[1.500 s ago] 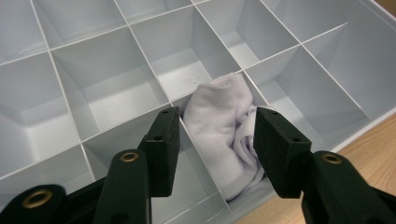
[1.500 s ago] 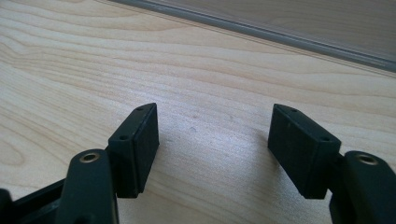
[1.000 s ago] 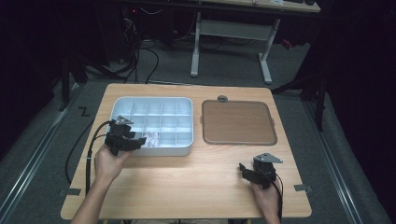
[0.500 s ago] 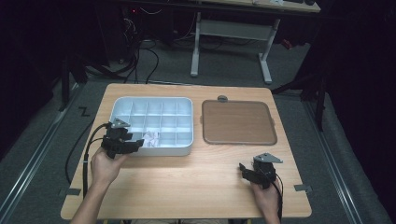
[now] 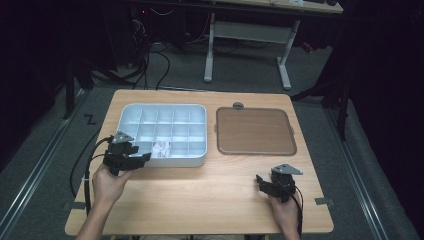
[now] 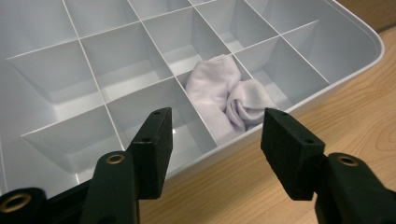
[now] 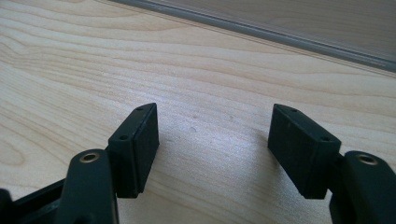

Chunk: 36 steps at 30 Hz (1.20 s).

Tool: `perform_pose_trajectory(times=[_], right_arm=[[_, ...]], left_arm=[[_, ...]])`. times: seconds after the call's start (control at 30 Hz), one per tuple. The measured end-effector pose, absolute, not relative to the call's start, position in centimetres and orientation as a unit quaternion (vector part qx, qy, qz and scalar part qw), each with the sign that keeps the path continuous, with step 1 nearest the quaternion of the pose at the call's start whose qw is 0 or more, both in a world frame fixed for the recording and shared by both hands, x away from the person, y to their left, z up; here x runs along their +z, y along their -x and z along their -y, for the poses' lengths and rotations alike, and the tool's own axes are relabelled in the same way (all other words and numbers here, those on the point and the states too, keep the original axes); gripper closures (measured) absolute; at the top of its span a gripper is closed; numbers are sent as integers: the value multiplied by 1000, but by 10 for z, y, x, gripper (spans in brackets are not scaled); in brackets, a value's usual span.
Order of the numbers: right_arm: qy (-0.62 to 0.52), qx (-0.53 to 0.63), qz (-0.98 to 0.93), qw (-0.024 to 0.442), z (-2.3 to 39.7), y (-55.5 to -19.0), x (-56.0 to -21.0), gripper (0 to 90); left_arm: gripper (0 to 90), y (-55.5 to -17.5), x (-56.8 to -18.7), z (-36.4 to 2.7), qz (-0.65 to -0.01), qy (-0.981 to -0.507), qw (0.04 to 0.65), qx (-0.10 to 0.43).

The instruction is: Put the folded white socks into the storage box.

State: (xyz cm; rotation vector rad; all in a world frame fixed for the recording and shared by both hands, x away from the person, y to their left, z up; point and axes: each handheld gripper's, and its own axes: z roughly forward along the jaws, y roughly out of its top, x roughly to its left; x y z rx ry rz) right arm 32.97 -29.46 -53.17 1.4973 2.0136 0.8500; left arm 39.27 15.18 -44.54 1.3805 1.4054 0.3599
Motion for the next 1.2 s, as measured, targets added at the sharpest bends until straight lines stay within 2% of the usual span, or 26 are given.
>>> perform_pose_trajectory(times=[1.2], right_arm=[[-548,311,-737,244,295,-330,-532,341]], left_arm=[[436,-366,-461,-165,-605,-561,548,135]])
